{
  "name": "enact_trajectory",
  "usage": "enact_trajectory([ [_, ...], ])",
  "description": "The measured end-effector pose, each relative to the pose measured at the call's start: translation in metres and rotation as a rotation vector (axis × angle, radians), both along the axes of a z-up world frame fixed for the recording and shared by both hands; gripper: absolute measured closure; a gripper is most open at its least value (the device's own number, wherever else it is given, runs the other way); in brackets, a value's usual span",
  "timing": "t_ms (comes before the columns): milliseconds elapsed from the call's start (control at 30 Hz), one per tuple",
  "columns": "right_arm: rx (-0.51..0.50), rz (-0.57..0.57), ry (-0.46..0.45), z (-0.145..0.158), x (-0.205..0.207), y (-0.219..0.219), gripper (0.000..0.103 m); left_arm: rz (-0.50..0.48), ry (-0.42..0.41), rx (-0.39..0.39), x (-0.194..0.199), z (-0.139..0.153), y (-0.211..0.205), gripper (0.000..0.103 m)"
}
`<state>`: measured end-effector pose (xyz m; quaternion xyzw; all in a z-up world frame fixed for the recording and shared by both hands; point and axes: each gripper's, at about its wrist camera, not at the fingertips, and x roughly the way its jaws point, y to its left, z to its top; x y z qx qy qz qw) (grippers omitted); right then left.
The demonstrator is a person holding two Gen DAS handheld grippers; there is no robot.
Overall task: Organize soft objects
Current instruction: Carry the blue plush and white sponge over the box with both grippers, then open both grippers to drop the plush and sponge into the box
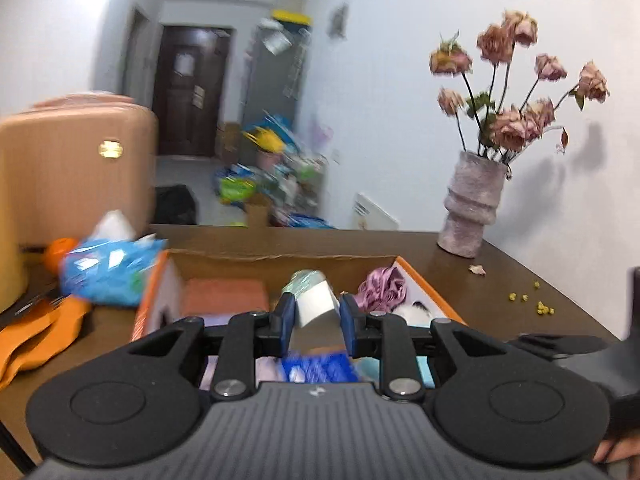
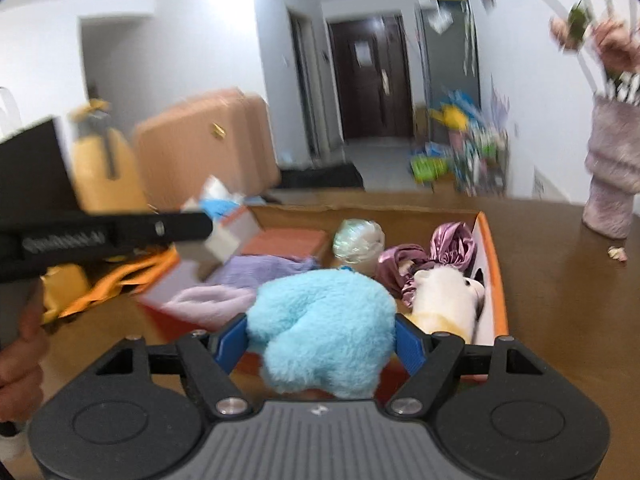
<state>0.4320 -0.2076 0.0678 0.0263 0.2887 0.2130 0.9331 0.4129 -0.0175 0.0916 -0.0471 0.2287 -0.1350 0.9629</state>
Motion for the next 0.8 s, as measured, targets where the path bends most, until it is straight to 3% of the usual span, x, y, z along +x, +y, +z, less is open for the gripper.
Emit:
enact_trajectory([
  [133, -0.049, 0.010, 0.141, -0.009, 0.071, 0.020, 0.028, -0.035, 0.125, 0.013, 0.083, -0.014, -0.005, 0.079],
  [333, -0.142, -0.030, 0.202, -0.019, 0.130, 0.041, 0.028, -0.032, 0.255, 0.043, 0.150, -0.050, -0.010, 0.077],
  [533, -0.184, -0.024, 0.242, -0.026, 0.151, 0.049, 0.023, -0.029, 0.233, 0.079, 0.152, -0.056, -0.007, 0.056],
  [700, -0.190, -0.016, 0.236, -0.019, 0.144, 0.046, 0.023, -0.008, 0.198, 0.095, 0.136, -0.034, 0.001, 0.054],
  [800, -0.182, -0.022, 0.205, 0.000, 0.128, 0.034, 0.023, 0.015, 0.150, 0.113, 0.116, -0.012, 0.011, 0.049],
])
